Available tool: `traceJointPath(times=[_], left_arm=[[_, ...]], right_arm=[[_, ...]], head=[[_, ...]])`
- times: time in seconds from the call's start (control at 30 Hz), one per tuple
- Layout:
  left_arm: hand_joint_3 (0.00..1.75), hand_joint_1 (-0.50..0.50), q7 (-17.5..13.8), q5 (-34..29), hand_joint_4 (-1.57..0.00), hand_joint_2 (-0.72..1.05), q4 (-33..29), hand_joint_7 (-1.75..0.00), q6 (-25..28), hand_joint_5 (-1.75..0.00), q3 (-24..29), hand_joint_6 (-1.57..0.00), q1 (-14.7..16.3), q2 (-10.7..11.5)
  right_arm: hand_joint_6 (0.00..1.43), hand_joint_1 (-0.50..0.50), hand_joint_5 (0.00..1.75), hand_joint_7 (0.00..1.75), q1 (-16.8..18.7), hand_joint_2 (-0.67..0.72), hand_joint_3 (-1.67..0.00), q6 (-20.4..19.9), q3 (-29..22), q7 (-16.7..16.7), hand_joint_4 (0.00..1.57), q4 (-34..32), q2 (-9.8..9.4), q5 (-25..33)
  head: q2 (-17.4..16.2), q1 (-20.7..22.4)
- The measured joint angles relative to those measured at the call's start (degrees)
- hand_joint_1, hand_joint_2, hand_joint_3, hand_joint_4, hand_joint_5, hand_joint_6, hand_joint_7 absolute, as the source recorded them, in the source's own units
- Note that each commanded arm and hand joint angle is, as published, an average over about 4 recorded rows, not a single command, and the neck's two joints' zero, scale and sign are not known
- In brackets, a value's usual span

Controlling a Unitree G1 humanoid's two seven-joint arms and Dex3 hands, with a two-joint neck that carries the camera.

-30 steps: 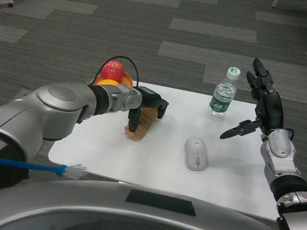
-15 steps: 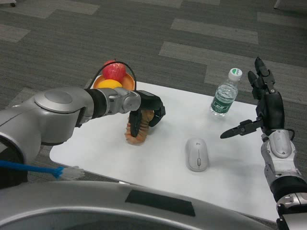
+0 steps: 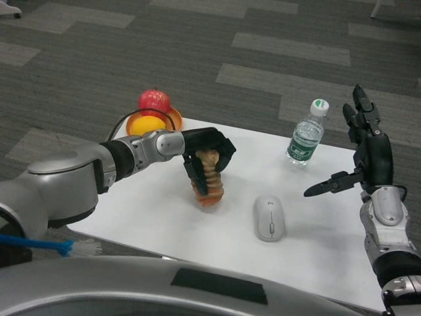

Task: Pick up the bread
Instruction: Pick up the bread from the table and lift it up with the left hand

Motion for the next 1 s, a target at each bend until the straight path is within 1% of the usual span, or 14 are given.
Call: traceJointPath(times=[0.13,0.23,0.33,0.4,0.47,0.57,0.63,0.77,0.9,1.0], left_arm=[[0.09,-0.16,-1.0,-6.4,-1.57,1.05,0.0,-1.68,-5.0,-1.75,5.0,-1.22,3.0,1.2],[0.09,-0.16,-1.4,-9.9,-1.57,1.05,-0.2,-1.68,-8.7,-1.75,8.8,-1.22,5.3,1.9],[0.09,-0.16,-1.6,-11.7,-1.57,1.05,-1.5,-1.68,-11.7,-1.75,15.3,-1.23,9.2,2.3],[0.09,-0.16,-1.7,-13.5,-1.57,1.05,-3.3,-1.68,-13.3,-1.75,19.3,-1.23,12.2,3.0],[0.09,-0.17,-1.8,-16.7,-1.57,1.05,-5.4,-1.68,-15.4,-1.75,22.3,-1.23,14.9,3.6],[0.09,-0.16,-1.9,-21.7,-1.57,1.05,-8.7,-1.68,-18.2,-1.75,26.0,-1.23,18.5,4.0],[0.09,-0.14,-2.0,-24.1,-1.57,1.05,-11.0,-1.68,-19.4,-1.75,28.8,-1.23,21.0,4.0],[0.09,-0.14,-2.0,-26.9,-1.57,1.05,-15.0,-1.68,-20.1,-1.75,34.4,-1.23,25.4,3.8],[0.09,-0.13,-2.0,-29.4,-1.57,1.05,-19.6,-1.68,-20.4,-1.75,38.9,-1.23,28.9,3.3],[0.09,-0.12,-2.0,-30.8,-1.57,1.05,-22.7,-1.68,-20.6,-1.75,41.5,-1.23,30.7,2.9]], right_arm=[[0.0,-0.38,0.19,0.0,0.4,0.22,0.0,0.0,-0.3,0.0,0.0,-0.6,0.04,0.0],[0.0,-0.38,0.19,0.0,0.5,0.22,0.0,0.0,-0.4,0.0,0.0,-0.9,0.08,0.0],[0.0,-0.38,0.19,0.0,0.6,0.22,0.0,-0.1,-0.7,0.0,0.0,-1.4,0.15,0.0],[0.0,-0.38,0.19,0.0,0.7,0.22,0.0,-0.1,-0.8,0.0,0.0,-1.7,0.21,-0.1],[0.0,-0.38,0.19,0.0,0.7,0.22,0.0,-0.1,-0.9,0.0,0.0,-2.1,0.27,-0.1],[0.0,-0.38,0.19,0.0,0.8,0.22,0.0,-0.1,-0.9,0.0,0.0,-2.9,0.33,-0.1],[0.0,-0.38,0.19,0.0,0.8,0.22,0.0,-0.1,-0.8,0.0,0.0,-3.8,0.39,-0.1],[0.0,-0.38,0.19,0.0,0.8,0.22,0.0,-0.1,-0.1,0.0,0.0,-5.2,0.72,-0.1],[0.0,-0.38,0.19,0.0,0.9,0.2,0.0,-0.1,0.6,0.0,0.0,-6.6,0.96,-0.1],[0.0,-0.38,0.19,0.0,1.0,0.17,0.0,-0.1,0.8,0.0,0.0,-7.5,1.08,-0.1]], head=[[0.7,-0.1],[1.3,0.0],[1.9,0.3],[2.3,0.6],[2.5,0.8],[2.9,1.2],[2.9,1.2],[2.8,1.1],[2.7,0.8],[2.6,0.6]])
